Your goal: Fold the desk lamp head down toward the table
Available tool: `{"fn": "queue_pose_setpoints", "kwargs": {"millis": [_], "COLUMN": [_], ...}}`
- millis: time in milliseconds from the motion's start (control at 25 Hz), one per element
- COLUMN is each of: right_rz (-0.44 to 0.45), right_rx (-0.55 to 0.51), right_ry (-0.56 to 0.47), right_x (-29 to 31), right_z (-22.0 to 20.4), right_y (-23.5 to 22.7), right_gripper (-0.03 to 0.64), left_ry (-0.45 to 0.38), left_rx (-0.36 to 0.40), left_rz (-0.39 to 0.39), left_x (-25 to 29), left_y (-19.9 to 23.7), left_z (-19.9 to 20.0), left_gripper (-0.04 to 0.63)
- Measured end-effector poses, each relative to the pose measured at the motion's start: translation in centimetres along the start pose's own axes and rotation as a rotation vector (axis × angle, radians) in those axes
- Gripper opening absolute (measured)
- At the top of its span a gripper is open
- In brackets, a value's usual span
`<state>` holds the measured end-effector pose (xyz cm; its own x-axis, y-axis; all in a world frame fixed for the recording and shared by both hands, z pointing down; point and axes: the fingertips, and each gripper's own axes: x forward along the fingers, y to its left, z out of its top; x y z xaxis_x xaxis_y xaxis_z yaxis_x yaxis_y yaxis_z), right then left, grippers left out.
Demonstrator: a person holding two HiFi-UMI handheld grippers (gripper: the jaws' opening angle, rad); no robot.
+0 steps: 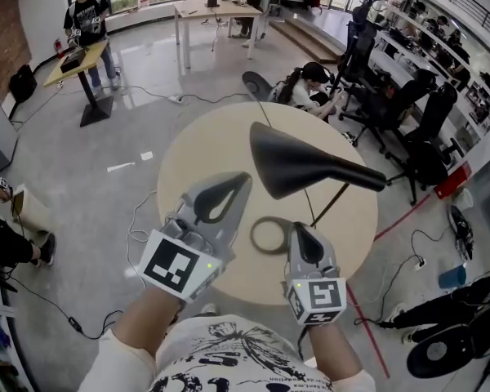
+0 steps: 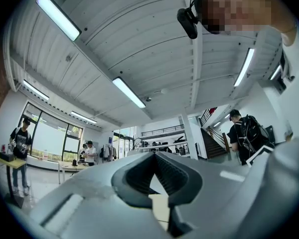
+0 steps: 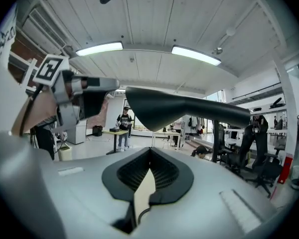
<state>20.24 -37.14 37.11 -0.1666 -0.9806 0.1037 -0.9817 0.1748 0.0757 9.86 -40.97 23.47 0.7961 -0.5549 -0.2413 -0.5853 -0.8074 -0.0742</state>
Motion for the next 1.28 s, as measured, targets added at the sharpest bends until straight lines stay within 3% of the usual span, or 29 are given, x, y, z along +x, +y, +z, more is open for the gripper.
{"fn": "queue_pose_setpoints", "kwargs": {"millis": [200, 440, 600, 1280], "right_rz": [0.007, -0.018, -0.027, -0.059], "right_rx": [-0.018, -0.009, 0.001, 0.038], "right_ry": [0.028, 0.032, 0.043, 0.105], "right_x": [0.7, 1.4, 1.4, -0.2], "right_z": [-0.9, -0.6, -0.8, -4.3], "right_y": [0.8, 1.1, 1.1, 2.2], "right_gripper": [0.009, 0.009, 0.009, 0.009], "left_ry": [-0.043, -0.027, -0.021, 0.051], "left_rx": [0.059, 0.026, 0.055, -0.082], "left_rz": [0.005, -0.002, -0.014, 0.013], "left_x": [1.9, 2.7, 3.0, 0.1], "left_y": [1.3, 3.2, 2.7, 3.6], "left_z": [2.7, 2.2, 2.1, -4.8], "left_gripper": [0.006, 0.006, 0.006, 0.006]}}
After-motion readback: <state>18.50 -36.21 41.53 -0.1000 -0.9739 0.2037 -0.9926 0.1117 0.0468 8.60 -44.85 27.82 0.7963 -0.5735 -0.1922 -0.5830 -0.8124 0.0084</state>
